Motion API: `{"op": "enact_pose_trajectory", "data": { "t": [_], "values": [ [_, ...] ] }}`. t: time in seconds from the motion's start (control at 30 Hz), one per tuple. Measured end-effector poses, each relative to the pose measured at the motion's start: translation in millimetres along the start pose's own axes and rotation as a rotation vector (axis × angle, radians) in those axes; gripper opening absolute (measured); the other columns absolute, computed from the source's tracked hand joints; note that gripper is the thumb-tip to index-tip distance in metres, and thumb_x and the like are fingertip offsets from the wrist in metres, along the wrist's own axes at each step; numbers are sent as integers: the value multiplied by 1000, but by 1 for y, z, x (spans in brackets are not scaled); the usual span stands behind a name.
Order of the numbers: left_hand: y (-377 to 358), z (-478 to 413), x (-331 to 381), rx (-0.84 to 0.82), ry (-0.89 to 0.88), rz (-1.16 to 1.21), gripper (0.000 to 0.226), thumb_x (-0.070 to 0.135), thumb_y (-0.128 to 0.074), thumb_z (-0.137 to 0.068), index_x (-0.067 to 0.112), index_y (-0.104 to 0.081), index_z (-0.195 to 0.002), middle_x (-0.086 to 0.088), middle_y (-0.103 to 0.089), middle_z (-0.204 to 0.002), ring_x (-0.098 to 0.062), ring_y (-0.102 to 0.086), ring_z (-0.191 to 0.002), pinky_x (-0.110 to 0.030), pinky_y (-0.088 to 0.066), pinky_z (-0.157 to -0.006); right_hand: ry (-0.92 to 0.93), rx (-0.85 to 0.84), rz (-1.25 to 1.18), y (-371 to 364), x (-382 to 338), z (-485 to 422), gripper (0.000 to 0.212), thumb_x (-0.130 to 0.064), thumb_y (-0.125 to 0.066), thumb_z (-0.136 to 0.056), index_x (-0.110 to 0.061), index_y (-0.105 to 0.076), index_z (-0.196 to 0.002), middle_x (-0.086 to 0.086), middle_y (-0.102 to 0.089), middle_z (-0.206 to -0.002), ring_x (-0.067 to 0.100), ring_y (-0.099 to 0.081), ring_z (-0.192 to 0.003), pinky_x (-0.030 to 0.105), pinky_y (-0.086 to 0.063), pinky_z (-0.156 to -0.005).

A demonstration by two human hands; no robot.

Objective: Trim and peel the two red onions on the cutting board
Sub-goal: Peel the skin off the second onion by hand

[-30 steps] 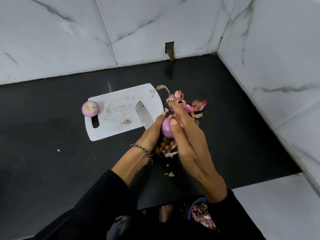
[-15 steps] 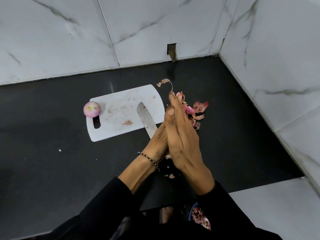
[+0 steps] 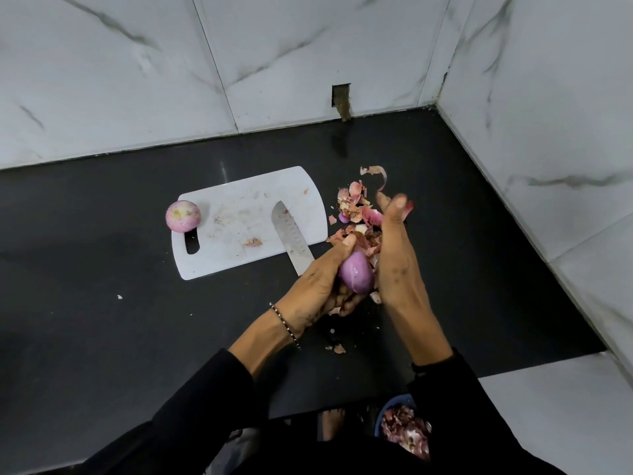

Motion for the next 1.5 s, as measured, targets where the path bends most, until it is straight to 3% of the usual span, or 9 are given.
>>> {"op": "enact_pose_trajectory", "data": {
  "t": [0.27,0.4,0.5,0.57,0.7,0.93,1.17,1.33,1.5],
  "values": [
    [4,-5,-4,64,34,-88,69,82,-41,-82,22,-72,-96,-5,-72,-82,-18,-66,-68,-28,-53,-64,0,11,2,2,-8,3,96,-97,-15,-73,-41,-49,-143,-4,-55,-145,14,-52,-133,49,-37,-117],
    [6,-8,-5,142,-64,-202,24,36,-46,-104,20,-65,-100,4,-70,-92,-13,-63,-88,-25,-54,-76,197,28,257,-25,-31,22,88,-80,-3,-88,-32,-22,-159,-11,-17,-167,0,-10,-152,41,-10,-127],
    [6,-6,-13,216,34,-70,28,42,-52,-99,17,-62,-90,-2,-66,-82,-15,-62,-77,-29,-52,-73,263,104,456,-34,-34,19,90,-70,2,-88,-22,-16,-161,-8,-7,-169,-1,3,-153,36,-3,-125],
    [2,0,-13,217,111,108,39,43,-45,-103,14,-62,-82,1,-63,-64,-9,-61,-57,-22,-51,-55,313,115,447,-32,-29,12,82,-66,-1,-94,-23,-21,-160,-7,-14,-168,-2,-1,-153,38,-5,-126],
    [0,2,-17,240,185,373,54,49,-38,-102,16,-78,-89,-21,-62,-91,-24,-56,-78,-34,-48,-64,267,40,375,-23,-14,2,79,-68,-4,-96,-25,-25,-159,-8,-19,-167,1,-5,-153,41,-7,-127],
    [0,-1,-6,-4,244,468,79,72,-30,-87,6,-63,-60,-6,-46,-51,-12,-40,-38,-18,-35,-38,26,26,151,9,11,-5,73,-78,-11,-94,-38,-48,-143,-8,-53,-146,10,-48,-135,45,-33,-118],
    [3,-1,-3,85,245,629,85,56,-63,-76,-4,-52,-134,-18,-70,-90,-22,-65,-68,-30,-60,-63,202,250,251,19,-6,3,26,-42,-52,-103,-24,-69,-95,-14,-66,-89,-1,-61,-84,13,-47,-73],
    [3,5,-1,42,263,686,78,57,-51,-92,-7,-51,-136,-18,-66,-97,-22,-65,-70,-28,-59,-64,218,314,236,31,-5,6,16,-27,-70,-94,-22,-64,-107,-14,-66,-100,-4,-63,-92,11,-52,-79],
    [2,8,-3,12,286,725,70,57,-43,-97,-4,-58,-128,-18,-71,-98,-24,-71,-78,-29,-61,-68,195,363,-29,32,-14,7,21,-40,-52,-103,-22,-62,-105,-5,-70,-102,6,-67,-96,28,-56,-86]
  ]
}}
Point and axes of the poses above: each hand's wrist, its own z-axis away from the middle knuckle, its own y-axis out of the back of the hand, x = y × z, the point moved 5 cm from there along -z, towards the middle knuckle
